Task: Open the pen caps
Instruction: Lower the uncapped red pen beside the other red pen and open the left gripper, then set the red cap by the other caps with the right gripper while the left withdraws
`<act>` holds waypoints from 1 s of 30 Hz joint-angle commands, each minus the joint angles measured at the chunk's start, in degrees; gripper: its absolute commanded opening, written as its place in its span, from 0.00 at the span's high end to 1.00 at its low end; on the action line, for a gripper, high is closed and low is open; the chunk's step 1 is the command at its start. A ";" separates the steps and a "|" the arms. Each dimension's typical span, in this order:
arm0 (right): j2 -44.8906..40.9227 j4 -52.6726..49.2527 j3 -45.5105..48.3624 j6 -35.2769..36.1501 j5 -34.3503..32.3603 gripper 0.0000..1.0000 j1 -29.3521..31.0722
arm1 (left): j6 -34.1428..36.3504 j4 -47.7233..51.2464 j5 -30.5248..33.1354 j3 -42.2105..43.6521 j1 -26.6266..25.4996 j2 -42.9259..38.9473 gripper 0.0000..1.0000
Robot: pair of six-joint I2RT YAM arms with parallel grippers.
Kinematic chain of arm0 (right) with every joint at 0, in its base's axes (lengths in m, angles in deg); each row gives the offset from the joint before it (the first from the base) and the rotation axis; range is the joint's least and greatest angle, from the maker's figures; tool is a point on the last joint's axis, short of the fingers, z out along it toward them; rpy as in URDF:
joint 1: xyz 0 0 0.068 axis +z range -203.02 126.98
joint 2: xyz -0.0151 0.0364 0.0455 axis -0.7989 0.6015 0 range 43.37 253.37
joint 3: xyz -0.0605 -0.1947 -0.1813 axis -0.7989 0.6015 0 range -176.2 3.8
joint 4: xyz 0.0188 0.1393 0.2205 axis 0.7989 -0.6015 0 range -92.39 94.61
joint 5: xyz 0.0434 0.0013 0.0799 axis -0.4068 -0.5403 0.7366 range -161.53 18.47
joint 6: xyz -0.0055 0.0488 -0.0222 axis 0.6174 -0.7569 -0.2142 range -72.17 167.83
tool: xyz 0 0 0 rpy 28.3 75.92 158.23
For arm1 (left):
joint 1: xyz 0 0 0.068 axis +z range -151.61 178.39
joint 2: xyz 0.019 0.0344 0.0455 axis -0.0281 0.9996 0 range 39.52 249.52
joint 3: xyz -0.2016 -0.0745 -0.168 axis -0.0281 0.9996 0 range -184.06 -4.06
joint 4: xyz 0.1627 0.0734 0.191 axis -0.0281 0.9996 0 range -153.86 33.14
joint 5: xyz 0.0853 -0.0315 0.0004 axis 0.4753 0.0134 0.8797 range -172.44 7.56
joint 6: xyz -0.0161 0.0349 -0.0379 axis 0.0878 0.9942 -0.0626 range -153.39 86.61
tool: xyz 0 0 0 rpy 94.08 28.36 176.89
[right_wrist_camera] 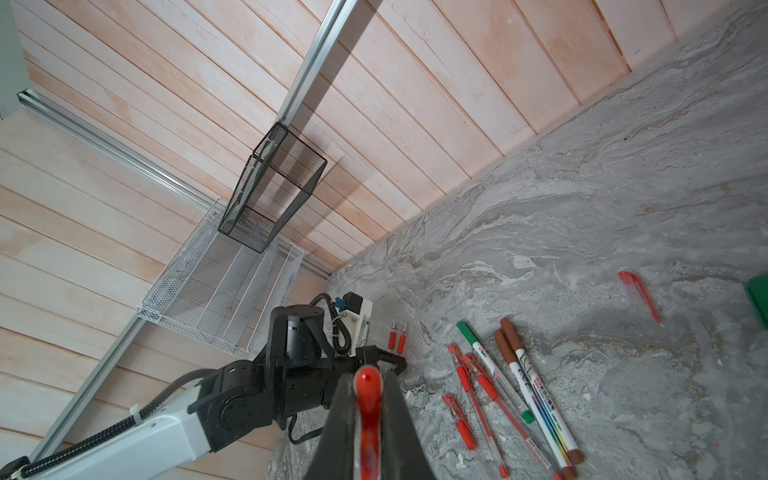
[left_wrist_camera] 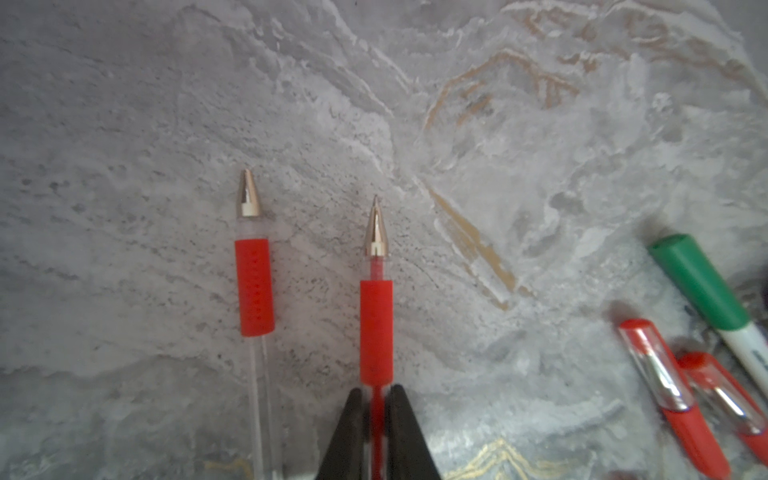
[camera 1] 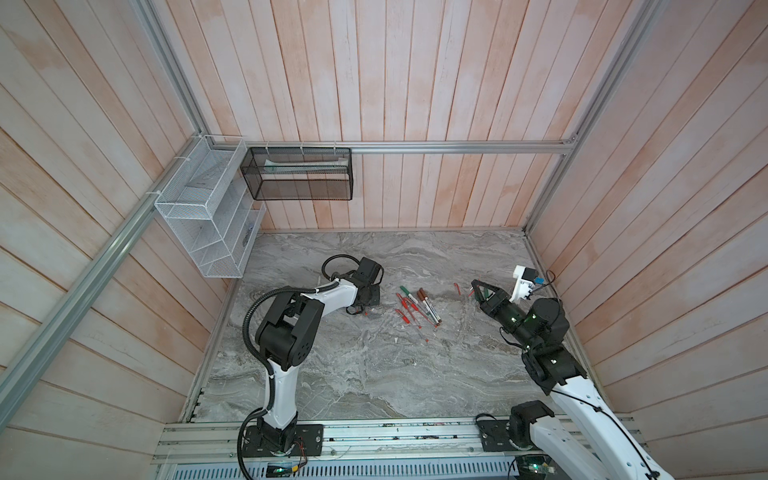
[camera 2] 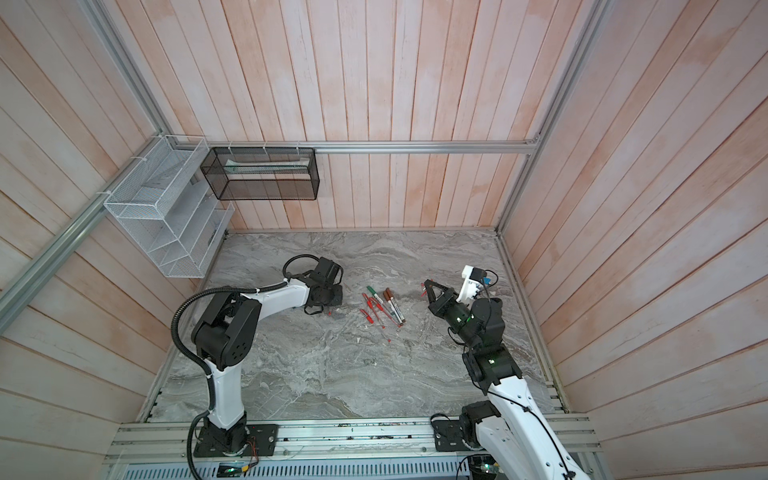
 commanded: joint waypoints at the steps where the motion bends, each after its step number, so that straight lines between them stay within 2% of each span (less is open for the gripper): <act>1: -0.26 0.16 -0.62 0.77 0.38 1.00 -0.35 | -0.50 2.33 1.22 -0.47 0.56 2.06 0.83; 4: 0.10 -0.64 -1.45 1.47 0.12 1.00 -0.43 | -0.54 2.61 1.10 -1.15 0.56 2.53 0.77; 10: -0.13 -0.94 -1.72 2.33 0.13 1.00 -0.57 | -0.74 3.44 0.82 -1.55 1.18 2.49 0.77; 16: 2.48 -6.54 -5.86 6.69 -0.37 1.00 -1.46 | -1.00 3.45 -2.57 -0.76 0.76 -4.29 0.77; 21: 11.81 -15.19 -14.26 14.12 2.19 1.00 -3.71 | 2.03 1.45 -2.79 1.39 -1.33 -12.17 0.73; 24: 17.51 -18.85 -18.72 18.80 1.49 1.00 -4.20 | 2.32 -0.51 -3.32 4.44 -1.36 -16.68 0.70; 28: 26.87 -25.57 -26.20 24.46 0.31 1.00 -5.61 | 5.66 -3.34 -3.17 8.44 -0.52 -22.88 0.62; 30: 31.09 -26.79 -29.56 26.89 0.29 1.00 -5.93 | 7.16 -5.15 -5.77 10.88 0.98 -26.04 0.56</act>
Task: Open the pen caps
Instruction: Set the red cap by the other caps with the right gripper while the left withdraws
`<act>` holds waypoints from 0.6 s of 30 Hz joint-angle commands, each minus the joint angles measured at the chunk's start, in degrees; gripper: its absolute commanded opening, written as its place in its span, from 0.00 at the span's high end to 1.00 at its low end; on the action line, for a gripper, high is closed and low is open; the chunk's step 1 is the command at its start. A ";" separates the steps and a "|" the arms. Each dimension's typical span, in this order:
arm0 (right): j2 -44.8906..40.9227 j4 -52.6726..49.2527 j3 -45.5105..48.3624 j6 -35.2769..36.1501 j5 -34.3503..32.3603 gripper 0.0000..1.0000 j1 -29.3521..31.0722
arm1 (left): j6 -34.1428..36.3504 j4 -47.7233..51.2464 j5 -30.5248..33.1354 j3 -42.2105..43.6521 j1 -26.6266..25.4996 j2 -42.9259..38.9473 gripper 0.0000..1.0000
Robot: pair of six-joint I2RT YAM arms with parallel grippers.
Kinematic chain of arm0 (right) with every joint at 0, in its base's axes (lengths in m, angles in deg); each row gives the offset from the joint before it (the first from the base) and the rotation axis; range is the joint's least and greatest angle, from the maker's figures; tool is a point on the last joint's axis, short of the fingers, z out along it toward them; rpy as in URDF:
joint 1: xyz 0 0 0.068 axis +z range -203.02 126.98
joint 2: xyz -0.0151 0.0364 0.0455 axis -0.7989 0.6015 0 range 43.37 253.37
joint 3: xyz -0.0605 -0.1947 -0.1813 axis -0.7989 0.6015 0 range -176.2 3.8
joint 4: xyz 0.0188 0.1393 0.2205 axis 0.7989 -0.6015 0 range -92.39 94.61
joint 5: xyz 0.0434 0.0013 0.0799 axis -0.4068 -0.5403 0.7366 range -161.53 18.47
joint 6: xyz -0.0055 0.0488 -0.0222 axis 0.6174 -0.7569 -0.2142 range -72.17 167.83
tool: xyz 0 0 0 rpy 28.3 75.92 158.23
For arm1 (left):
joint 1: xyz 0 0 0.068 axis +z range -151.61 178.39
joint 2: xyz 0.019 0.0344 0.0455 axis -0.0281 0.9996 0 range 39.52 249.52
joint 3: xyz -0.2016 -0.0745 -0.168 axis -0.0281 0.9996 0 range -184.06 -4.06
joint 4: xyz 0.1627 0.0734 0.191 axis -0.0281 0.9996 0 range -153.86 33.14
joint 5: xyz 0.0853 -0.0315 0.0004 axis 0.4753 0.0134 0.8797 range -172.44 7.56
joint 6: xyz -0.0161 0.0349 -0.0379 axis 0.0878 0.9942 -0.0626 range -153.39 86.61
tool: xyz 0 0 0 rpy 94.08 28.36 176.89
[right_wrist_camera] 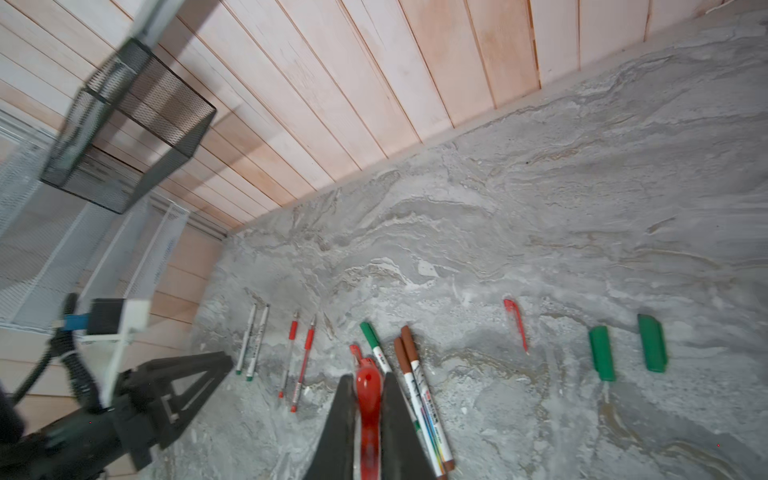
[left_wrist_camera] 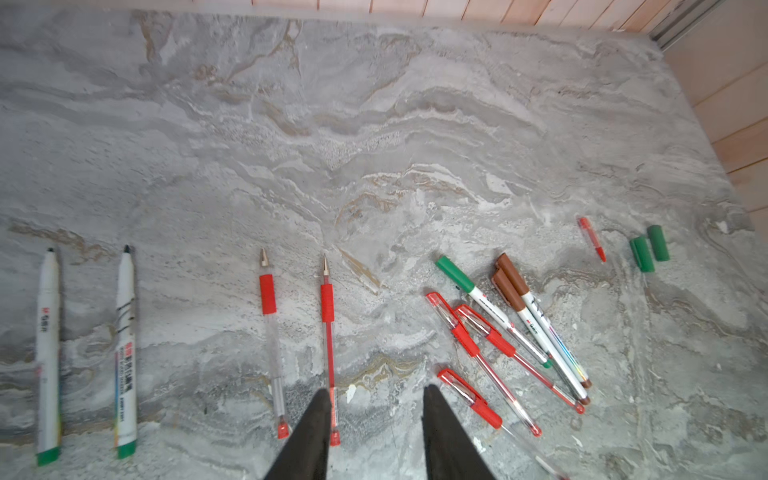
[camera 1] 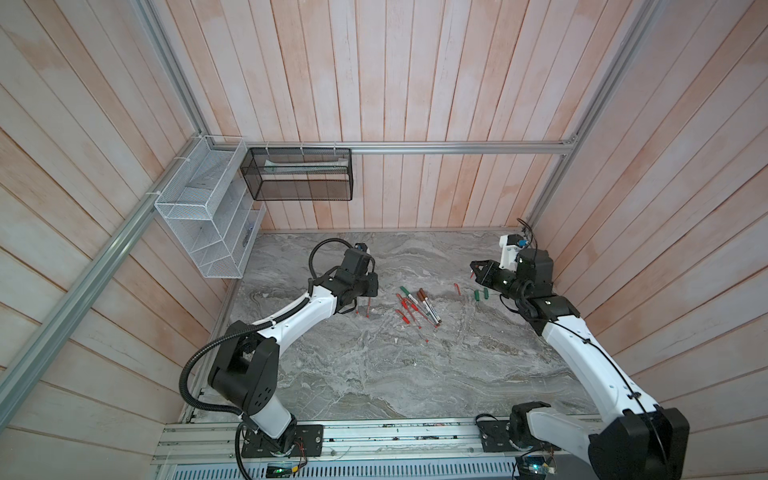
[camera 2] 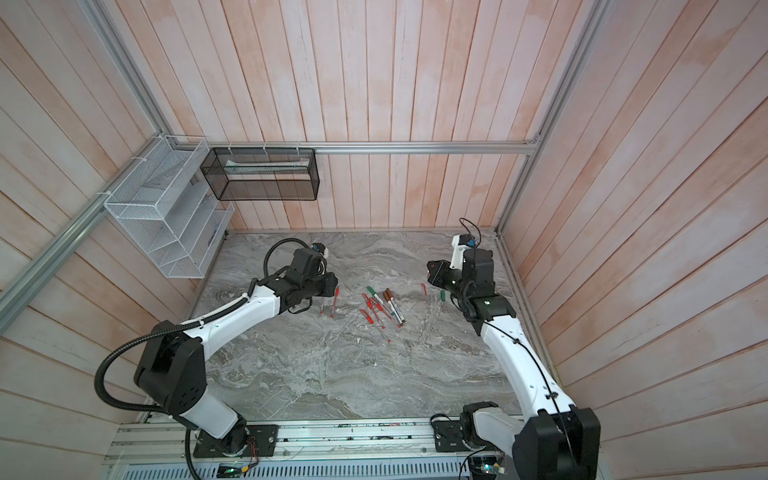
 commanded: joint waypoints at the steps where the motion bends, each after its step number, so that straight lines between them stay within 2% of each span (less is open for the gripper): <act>1: 5.71 -6.42 -4.50 6.95 -0.54 1.00 -0.69 | 3.94 -4.14 -3.38 4.55 2.33 -4.21 0.53; 5: 14.70 -7.38 -8.96 8.72 -1.36 1.00 -0.80 | 9.18 -7.51 -10.19 9.30 5.20 -10.34 0.35; 6: 17.67 -8.12 -10.47 9.47 -1.19 1.00 -0.77 | 9.89 -7.96 -11.60 10.38 6.37 -11.97 0.33; 12: 31.16 -12.43 -18.33 11.15 -0.46 1.00 -0.53 | 12.42 -9.99 -20.79 15.54 15.71 -18.78 0.31; 14: 34.73 -13.55 -20.97 12.28 0.31 1.00 0.02 | 12.91 -10.57 -21.43 16.65 18.26 -20.50 0.30; 16: 38.16 -15.12 -23.54 13.47 -0.82 1.00 0.86 | 14.08 -11.02 -24.14 17.64 20.66 -22.08 0.24; 18: 42.04 -18.00 -27.56 14.92 -2.50 1.00 1.76 | 13.95 -10.90 -26.97 17.96 23.45 -23.11 0.22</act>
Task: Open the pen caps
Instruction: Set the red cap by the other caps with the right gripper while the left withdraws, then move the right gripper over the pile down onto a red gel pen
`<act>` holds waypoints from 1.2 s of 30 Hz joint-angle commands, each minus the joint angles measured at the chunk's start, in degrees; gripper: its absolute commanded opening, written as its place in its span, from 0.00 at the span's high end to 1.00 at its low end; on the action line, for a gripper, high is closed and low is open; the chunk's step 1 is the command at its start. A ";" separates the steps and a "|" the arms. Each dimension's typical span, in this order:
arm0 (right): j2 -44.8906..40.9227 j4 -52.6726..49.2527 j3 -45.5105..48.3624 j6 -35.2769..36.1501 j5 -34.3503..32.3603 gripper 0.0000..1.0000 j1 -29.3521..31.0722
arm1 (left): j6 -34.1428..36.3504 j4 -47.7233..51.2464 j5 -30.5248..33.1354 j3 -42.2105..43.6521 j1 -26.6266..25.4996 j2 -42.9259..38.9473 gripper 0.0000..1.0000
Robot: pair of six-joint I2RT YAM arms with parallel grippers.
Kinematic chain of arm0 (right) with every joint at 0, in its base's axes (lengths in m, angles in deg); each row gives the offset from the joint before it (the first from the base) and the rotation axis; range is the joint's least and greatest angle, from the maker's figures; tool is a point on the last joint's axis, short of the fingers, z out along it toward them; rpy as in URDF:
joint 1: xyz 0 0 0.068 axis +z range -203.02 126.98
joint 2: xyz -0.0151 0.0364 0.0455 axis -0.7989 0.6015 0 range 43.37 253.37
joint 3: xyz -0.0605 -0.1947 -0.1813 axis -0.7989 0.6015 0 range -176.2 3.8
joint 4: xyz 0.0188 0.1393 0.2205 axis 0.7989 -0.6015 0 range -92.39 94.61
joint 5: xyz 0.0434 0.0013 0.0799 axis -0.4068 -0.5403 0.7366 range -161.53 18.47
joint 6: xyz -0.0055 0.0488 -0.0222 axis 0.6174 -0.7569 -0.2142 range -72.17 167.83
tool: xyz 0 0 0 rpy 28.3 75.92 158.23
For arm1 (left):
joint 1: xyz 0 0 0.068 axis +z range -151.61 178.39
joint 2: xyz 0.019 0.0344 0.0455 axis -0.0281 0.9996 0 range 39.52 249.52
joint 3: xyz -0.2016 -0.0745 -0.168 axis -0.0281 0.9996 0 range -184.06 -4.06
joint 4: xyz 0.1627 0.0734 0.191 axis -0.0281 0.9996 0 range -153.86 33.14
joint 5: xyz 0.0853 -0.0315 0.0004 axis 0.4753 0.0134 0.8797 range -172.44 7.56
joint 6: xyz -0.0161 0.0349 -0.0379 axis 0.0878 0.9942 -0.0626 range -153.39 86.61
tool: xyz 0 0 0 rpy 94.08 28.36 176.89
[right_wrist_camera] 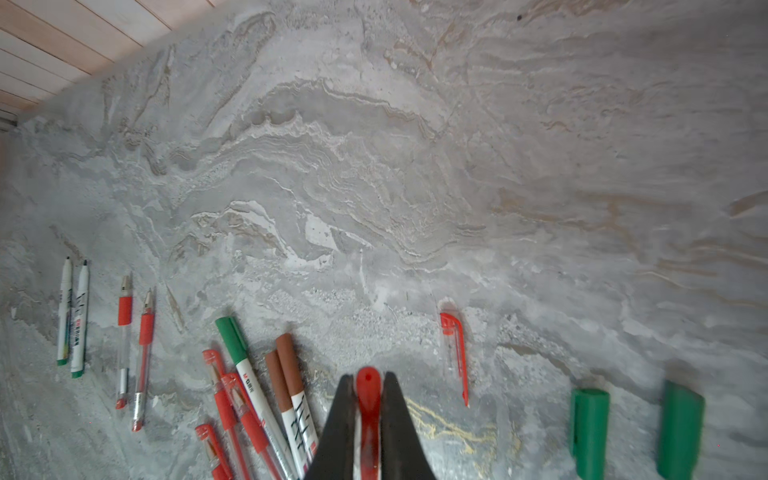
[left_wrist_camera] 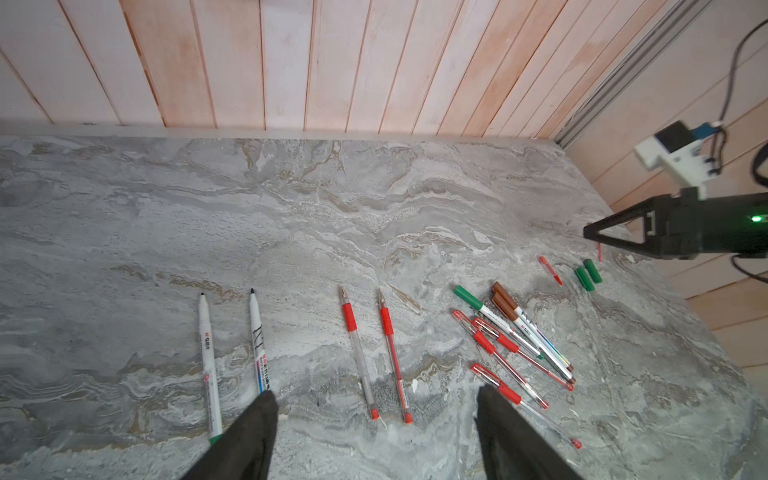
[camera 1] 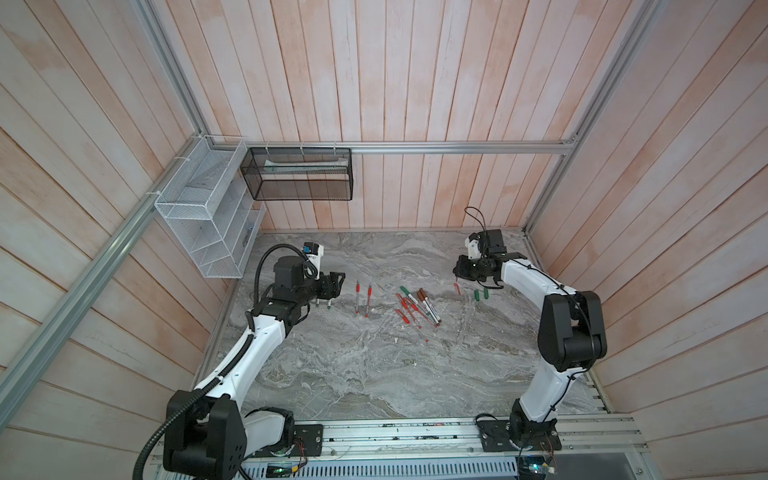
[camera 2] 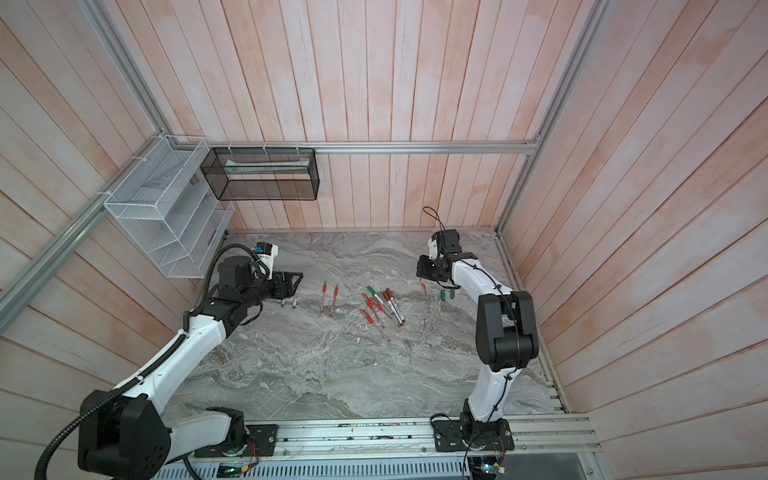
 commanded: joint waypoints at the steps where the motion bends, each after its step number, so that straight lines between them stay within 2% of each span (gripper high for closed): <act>1: 4.87 -6.78 -6.51 3.78 -1.99 1.00 1.74 | 1.52 -1.55 -7.46 1.10 4.21 -1.90 0.22; 3: 8.64 -10.04 -10.99 5.15 -3.21 1.00 2.10 | 0.41 -2.12 -8.19 1.75 7.08 -3.01 0.22; 8: 15.21 -15.52 -17.85 6.34 -5.12 1.00 2.47 | 1.99 -1.15 -8.02 1.21 9.24 -3.77 0.20; 22: 18.02 -15.62 -14.29 7.19 -7.85 1.00 3.42 | 1.20 -1.83 -9.06 1.91 9.69 -3.59 0.15; 32: 15.26 -14.08 -11.74 7.78 -8.28 0.77 3.47 | 1.11 -2.31 -8.79 2.13 10.31 -3.93 0.15; 36: 14.76 -16.02 -13.62 7.89 -9.35 0.72 3.44 | 0.98 -1.75 -9.07 1.98 10.59 -4.04 0.15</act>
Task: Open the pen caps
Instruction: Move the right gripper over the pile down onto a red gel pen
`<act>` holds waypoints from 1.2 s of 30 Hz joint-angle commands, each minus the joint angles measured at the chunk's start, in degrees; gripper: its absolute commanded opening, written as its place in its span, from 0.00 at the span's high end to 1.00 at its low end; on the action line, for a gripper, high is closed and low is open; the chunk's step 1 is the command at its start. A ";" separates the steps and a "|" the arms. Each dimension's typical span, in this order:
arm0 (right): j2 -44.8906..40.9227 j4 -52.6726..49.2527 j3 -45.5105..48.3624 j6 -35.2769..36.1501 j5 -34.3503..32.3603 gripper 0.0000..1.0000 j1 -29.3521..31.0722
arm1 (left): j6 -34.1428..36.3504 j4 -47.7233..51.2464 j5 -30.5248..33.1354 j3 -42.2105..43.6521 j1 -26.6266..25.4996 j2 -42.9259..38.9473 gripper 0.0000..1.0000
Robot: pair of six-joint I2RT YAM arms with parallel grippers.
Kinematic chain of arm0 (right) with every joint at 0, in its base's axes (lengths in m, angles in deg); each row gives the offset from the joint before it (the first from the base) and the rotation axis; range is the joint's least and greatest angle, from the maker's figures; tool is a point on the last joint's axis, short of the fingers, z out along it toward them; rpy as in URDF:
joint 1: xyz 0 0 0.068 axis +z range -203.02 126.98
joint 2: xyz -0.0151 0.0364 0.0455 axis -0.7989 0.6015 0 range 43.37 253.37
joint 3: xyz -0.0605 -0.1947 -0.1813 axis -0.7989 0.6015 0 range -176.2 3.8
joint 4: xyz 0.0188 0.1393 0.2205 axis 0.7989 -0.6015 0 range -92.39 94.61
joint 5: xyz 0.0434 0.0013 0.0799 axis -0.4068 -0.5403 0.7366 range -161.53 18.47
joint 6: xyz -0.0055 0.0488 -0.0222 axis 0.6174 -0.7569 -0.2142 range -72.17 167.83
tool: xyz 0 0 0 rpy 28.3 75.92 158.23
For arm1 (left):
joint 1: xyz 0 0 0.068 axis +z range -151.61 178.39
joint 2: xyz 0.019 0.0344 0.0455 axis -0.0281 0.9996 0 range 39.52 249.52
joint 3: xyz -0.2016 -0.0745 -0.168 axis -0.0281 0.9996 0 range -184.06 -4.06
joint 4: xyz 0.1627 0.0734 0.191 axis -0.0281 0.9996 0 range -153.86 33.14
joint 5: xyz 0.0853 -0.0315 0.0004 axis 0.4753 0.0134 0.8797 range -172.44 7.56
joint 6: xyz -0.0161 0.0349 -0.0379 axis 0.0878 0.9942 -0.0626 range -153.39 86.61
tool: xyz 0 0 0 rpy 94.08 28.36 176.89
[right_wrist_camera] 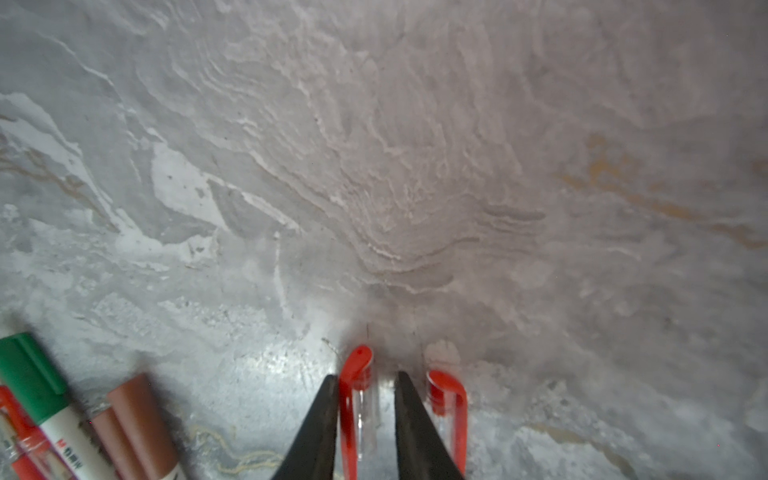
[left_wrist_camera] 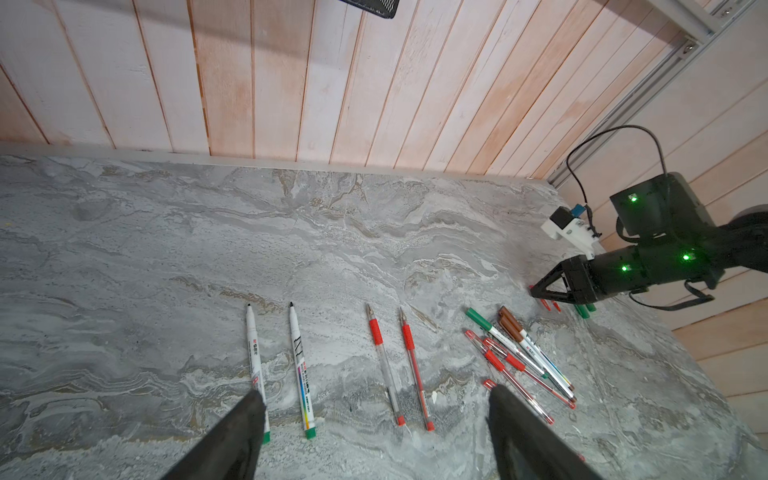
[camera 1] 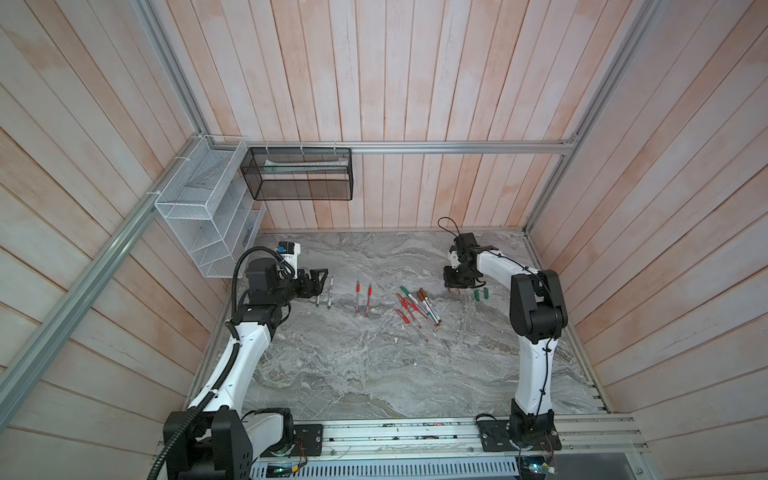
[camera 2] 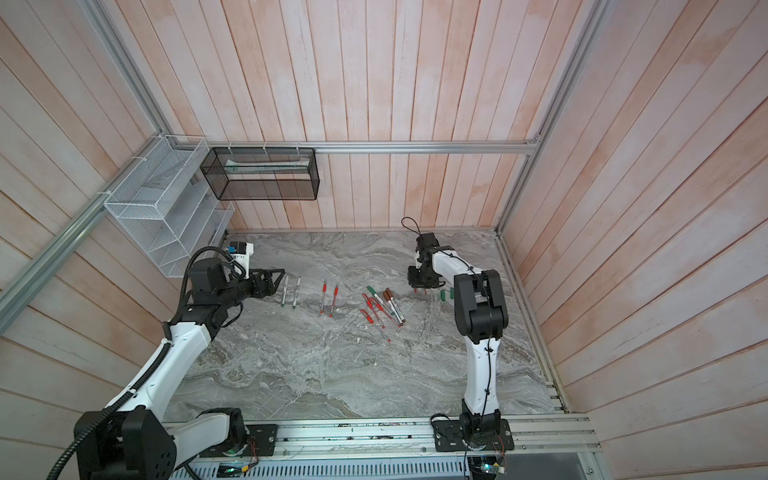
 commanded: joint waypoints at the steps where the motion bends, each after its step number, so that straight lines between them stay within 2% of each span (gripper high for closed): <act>1: -1.88 -2.96 -0.93 0.48 -1.35 0.72 0.15 | -0.11 -0.11 -0.99 0.29 0.69 -0.91 0.15; 8: -6.72 -5.63 -3.10 0.70 -1.70 0.69 0.40 | -0.32 -0.25 -1.24 0.51 0.98 -1.19 0.14; 13: -12.90 -5.06 0.53 1.10 -0.67 0.68 2.30 | -1.09 -1.88 -2.17 1.42 1.01 -1.18 0.15; 21: -23.24 -2.13 10.40 -1.06 3.54 0.69 11.82 | -1.45 -1.59 -2.38 0.86 1.17 -0.20 0.14; 26: -23.10 -3.76 10.57 -1.60 2.88 0.69 19.29 | -1.77 -1.86 -2.19 0.63 2.04 0.84 0.15; 32: -20.82 -3.68 11.81 -2.14 2.86 0.69 24.16 | -2.16 -1.14 -2.29 0.47 3.08 0.63 0.14; 36: -18.83 -3.01 13.00 -1.93 2.85 0.69 25.32 | -2.11 -1.94 -2.67 1.16 3.25 0.15 0.14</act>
